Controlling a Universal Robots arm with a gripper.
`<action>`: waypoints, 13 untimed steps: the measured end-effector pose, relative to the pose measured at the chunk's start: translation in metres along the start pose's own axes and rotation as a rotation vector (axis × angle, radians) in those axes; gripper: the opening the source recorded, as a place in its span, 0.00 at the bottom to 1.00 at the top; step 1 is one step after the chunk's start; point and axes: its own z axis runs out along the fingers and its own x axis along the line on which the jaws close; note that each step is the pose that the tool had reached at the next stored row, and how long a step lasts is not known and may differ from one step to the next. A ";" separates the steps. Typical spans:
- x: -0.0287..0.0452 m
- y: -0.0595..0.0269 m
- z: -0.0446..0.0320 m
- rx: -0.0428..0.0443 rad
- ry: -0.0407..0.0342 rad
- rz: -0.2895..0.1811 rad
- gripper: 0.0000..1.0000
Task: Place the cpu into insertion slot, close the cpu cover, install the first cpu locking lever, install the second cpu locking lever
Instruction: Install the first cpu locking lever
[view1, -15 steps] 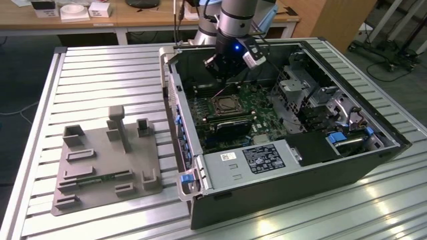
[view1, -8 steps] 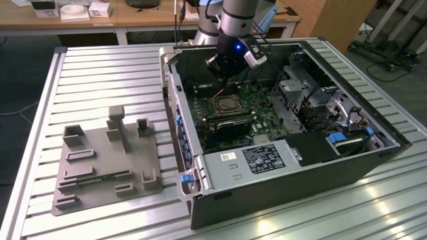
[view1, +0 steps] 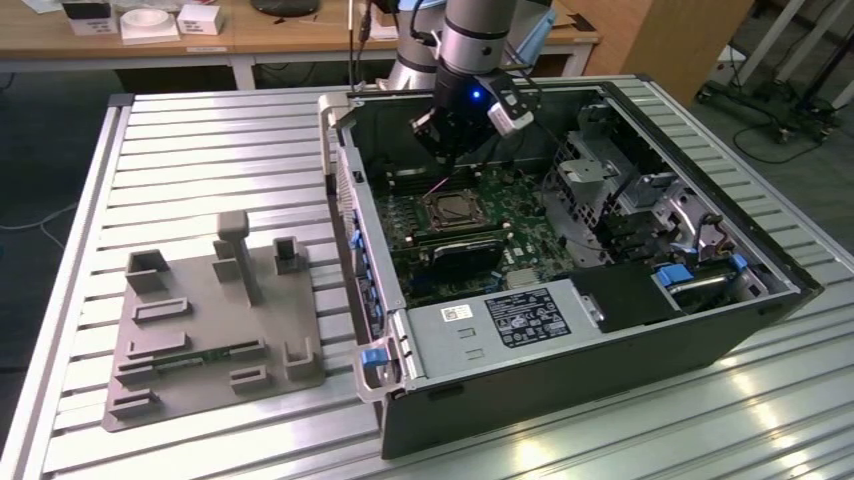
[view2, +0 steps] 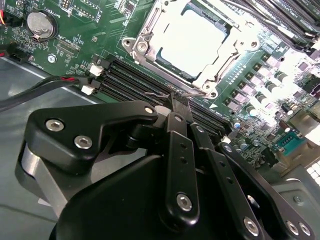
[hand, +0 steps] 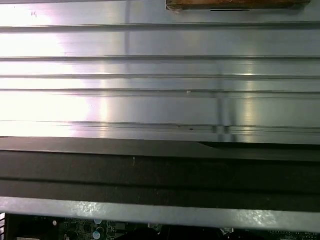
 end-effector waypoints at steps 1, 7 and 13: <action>0.0000 0.0001 0.0004 -0.0003 -0.0001 0.000 0.10; -0.0002 0.0001 0.0021 -0.0002 0.0000 0.000 0.10; -0.0022 0.0011 0.0043 -0.0002 0.0000 0.000 0.10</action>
